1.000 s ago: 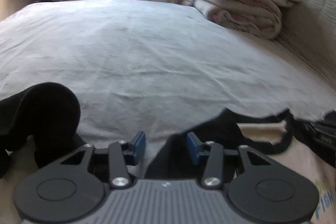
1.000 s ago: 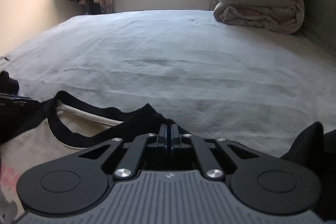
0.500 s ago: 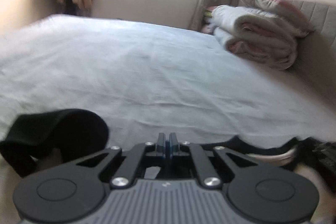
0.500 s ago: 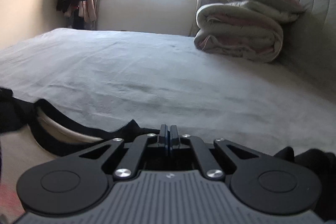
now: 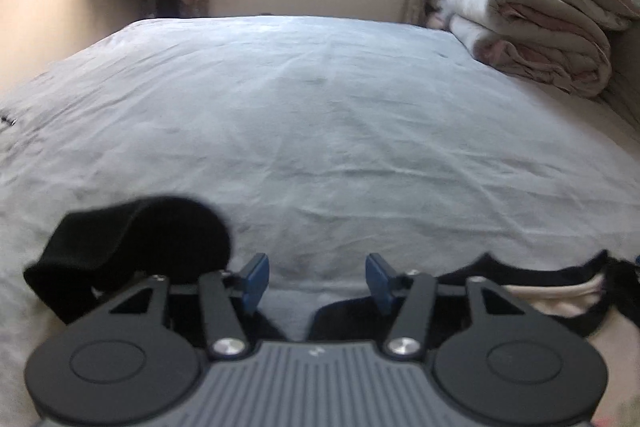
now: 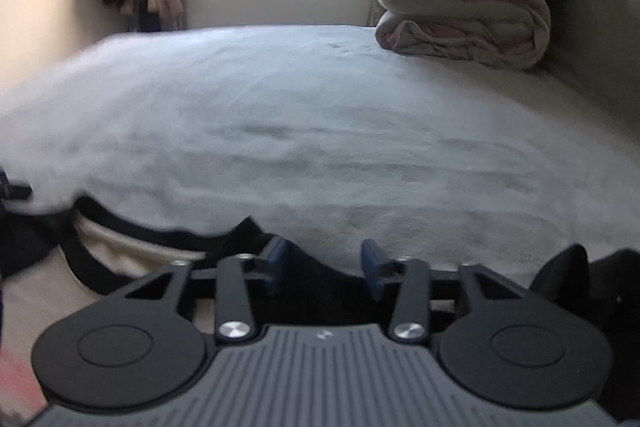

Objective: Fold clothes

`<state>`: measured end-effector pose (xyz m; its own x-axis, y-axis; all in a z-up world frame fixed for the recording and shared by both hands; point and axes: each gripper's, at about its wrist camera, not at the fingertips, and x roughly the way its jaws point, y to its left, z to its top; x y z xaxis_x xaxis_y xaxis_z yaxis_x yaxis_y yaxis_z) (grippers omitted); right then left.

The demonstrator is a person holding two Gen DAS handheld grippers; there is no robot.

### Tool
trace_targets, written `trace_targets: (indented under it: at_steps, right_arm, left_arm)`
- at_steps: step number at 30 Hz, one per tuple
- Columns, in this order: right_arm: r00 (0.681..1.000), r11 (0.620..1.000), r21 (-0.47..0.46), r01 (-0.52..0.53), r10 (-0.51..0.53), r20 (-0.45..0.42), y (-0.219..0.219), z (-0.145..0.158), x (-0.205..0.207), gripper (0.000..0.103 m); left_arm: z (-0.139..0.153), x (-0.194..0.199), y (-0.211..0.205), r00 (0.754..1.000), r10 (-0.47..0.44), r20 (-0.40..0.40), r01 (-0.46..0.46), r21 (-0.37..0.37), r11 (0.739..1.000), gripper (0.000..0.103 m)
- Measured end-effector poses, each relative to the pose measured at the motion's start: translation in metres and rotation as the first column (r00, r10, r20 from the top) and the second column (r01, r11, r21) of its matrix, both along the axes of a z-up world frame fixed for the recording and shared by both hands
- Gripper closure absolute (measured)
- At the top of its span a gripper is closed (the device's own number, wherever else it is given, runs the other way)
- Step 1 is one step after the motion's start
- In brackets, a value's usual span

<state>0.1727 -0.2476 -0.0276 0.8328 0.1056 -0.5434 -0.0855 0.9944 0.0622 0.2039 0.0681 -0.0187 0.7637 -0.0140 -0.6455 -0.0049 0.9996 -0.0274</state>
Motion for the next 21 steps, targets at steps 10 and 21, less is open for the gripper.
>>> trace_targets:
  at_steps: [10,21]
  right_arm:
    - [0.988,0.984,0.095,0.148,-0.151,0.032,-0.064,0.04,-0.022,0.056]
    - [0.903,0.901,0.051,0.43,-0.43,-0.016,-0.118,0.028,-0.031,0.054]
  left_arm:
    - [0.024,0.015,-0.112,0.969,-0.243,-0.038,0.229,-0.216,0.949,0.029]
    - [-0.035,0.022,-0.175,0.931,-0.36,0.062,0.365,-0.127,0.922,0.036]
